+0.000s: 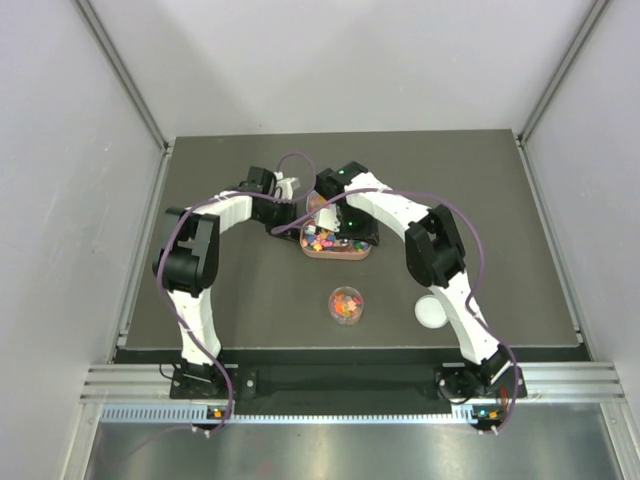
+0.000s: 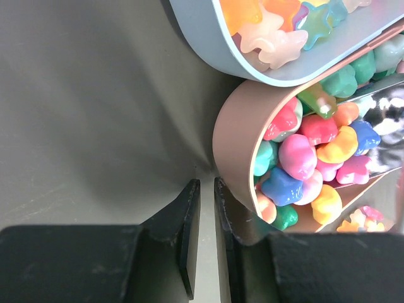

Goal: Pack the candies
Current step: Scoop the fake candies from the storage box, then place the fake candies in the packing bottle.

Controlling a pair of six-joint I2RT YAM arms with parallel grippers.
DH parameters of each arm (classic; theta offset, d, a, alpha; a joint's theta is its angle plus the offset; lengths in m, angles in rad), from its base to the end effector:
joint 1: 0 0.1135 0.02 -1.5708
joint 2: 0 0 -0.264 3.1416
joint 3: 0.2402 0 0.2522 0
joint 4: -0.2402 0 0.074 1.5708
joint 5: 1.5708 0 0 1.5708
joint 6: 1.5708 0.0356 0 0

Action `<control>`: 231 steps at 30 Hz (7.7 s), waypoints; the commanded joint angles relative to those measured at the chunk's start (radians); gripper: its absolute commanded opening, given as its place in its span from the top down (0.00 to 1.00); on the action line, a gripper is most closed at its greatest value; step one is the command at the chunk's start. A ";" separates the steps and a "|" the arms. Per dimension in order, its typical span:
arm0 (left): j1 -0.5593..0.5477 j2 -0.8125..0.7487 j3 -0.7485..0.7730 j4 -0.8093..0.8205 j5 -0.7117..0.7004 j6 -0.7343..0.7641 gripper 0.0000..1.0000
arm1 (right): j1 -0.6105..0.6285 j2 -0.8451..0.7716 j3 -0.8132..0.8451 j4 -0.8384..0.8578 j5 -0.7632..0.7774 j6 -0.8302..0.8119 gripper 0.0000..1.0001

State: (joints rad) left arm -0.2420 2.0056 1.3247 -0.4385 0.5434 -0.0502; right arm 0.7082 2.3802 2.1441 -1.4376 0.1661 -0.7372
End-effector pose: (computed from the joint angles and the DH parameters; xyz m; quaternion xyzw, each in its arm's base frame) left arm 0.3887 -0.1149 0.1513 0.1497 0.9288 -0.2902 0.1752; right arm 0.3472 0.2896 0.1881 0.6615 -0.7436 0.0821 0.0524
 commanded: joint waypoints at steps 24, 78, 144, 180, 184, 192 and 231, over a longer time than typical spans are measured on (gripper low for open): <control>-0.046 -0.051 -0.064 0.027 0.030 0.016 0.80 | 0.060 -0.045 -0.090 0.196 -0.163 0.021 1.00; 0.039 0.001 0.088 -0.216 0.076 0.197 0.56 | 0.014 -0.318 -0.314 0.537 -0.272 0.096 1.00; 0.139 0.194 0.544 -0.510 0.013 0.374 0.53 | -0.274 -0.871 -0.866 0.870 -0.804 -0.172 1.00; 0.156 0.133 0.453 -0.422 0.059 0.319 0.53 | -0.082 -1.222 -1.182 0.530 -0.461 -0.591 1.00; 0.158 0.117 0.446 -0.421 0.067 0.319 0.54 | -0.058 -1.207 -1.181 0.522 -0.416 -0.593 1.00; 0.162 0.084 0.401 -0.393 0.081 0.306 0.53 | -0.004 -1.185 -1.158 0.500 -0.315 -0.594 1.00; 0.179 -0.091 0.174 -0.258 0.115 0.266 0.53 | 0.120 -1.112 -0.977 0.355 -0.137 -0.557 1.00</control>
State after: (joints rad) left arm -0.0700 1.9839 1.5143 -0.7326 0.6319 0.2153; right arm 0.8051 1.2629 1.1122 -1.0649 0.0063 -1.3056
